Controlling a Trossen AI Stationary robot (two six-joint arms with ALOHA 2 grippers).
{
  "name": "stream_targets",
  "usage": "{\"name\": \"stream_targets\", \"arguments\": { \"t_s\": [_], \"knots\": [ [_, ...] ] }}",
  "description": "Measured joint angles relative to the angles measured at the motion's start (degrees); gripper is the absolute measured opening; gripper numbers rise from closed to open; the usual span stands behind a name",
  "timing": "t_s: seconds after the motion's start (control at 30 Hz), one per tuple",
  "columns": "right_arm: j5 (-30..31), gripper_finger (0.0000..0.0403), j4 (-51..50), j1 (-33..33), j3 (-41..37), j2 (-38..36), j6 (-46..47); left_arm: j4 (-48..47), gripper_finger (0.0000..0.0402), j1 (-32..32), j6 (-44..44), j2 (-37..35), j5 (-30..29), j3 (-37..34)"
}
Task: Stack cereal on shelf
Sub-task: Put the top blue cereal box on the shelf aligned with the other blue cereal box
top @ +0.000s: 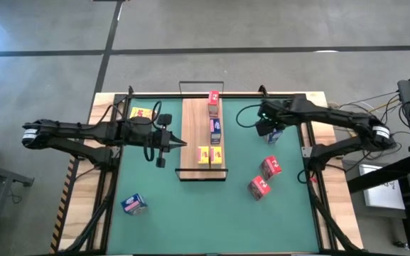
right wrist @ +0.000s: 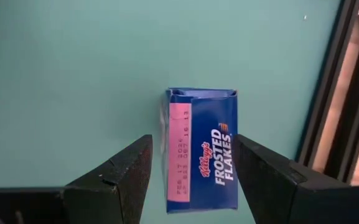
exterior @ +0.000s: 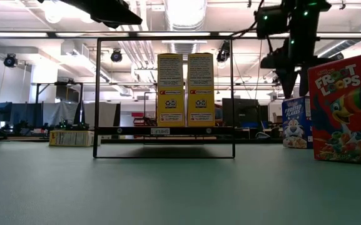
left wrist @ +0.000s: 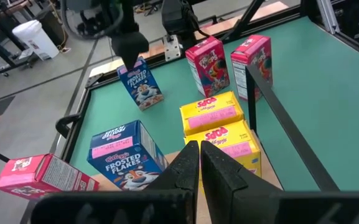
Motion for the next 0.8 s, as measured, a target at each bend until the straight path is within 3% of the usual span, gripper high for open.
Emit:
{"name": "stream_targets", "arguments": {
  "t_s": [0.23, 0.67, 0.8],
  "knots": [
    [1.7, 0.0210, -0.5, 0.0, 0.1, 3.0, -1.2, 0.0, 0.0000, 0.0, 0.0, 0.0, 0.0, 0.0],
    [2.5, 0.0211, -1.8, -0.2, 0.0, 1.3, -1.6, -0.1, 0.0000, 0.0, 0.0, 0.0, 0.0, 0.0],
    [2.5, 0.0229, -2.1, -0.2, 0.0, 1.3, -1.8, -0.1, 0.0000, 0.0, 0.0, 0.0, 0.0, 0.0]
  ]
}}
